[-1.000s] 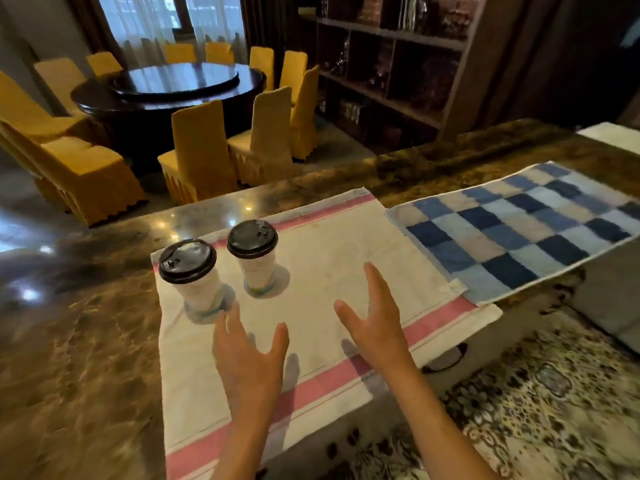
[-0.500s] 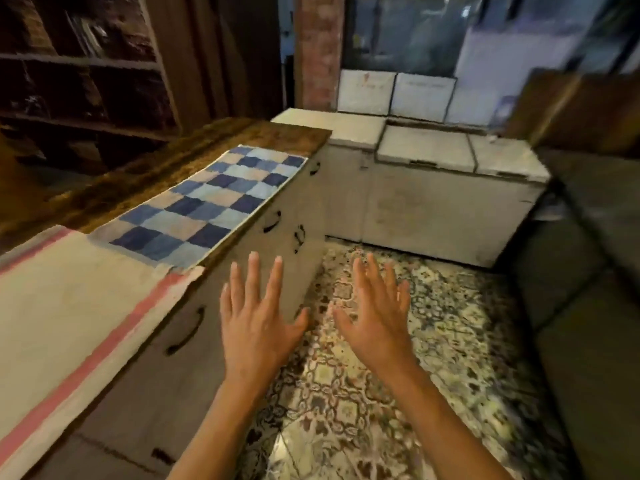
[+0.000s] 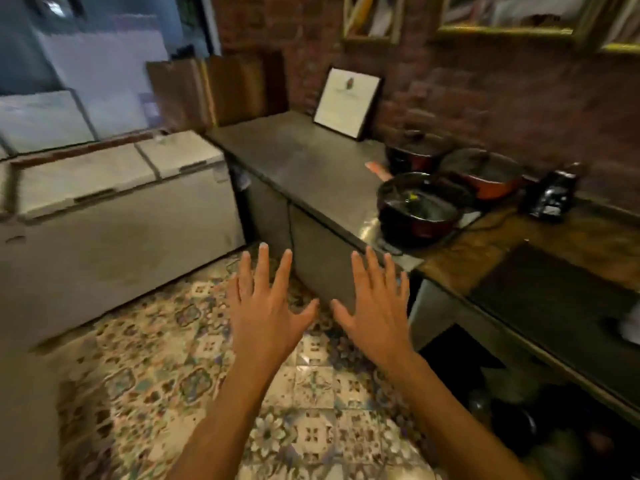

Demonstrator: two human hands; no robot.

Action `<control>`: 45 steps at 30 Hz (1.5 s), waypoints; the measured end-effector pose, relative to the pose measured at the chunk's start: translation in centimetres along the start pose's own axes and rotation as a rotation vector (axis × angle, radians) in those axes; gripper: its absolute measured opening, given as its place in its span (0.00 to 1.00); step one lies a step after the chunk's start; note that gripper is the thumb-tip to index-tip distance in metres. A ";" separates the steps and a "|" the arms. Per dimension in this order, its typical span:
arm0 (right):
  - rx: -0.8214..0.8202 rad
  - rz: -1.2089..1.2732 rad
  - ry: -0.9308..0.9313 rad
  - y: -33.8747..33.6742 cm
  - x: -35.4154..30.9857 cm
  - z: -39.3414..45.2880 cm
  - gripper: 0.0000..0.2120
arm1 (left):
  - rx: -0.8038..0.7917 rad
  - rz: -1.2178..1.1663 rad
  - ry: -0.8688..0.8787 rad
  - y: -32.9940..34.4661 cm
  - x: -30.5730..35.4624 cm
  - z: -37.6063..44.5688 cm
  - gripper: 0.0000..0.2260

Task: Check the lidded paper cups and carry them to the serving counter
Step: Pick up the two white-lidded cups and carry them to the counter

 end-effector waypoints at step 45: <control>0.336 -0.289 1.149 -16.5 70.1 -12.5 0.44 | -0.737 -0.716 0.261 31.7 71.7 -5.8 0.46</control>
Point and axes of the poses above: each hand's wrist, its own z-axis towards the middle knuckle, its own y-axis out of the palm, x = y × z, the point moved 5 cm from there along z, towards the middle knuckle, and after that the axes turned 15 degrees about x, right-handed, at the moved point
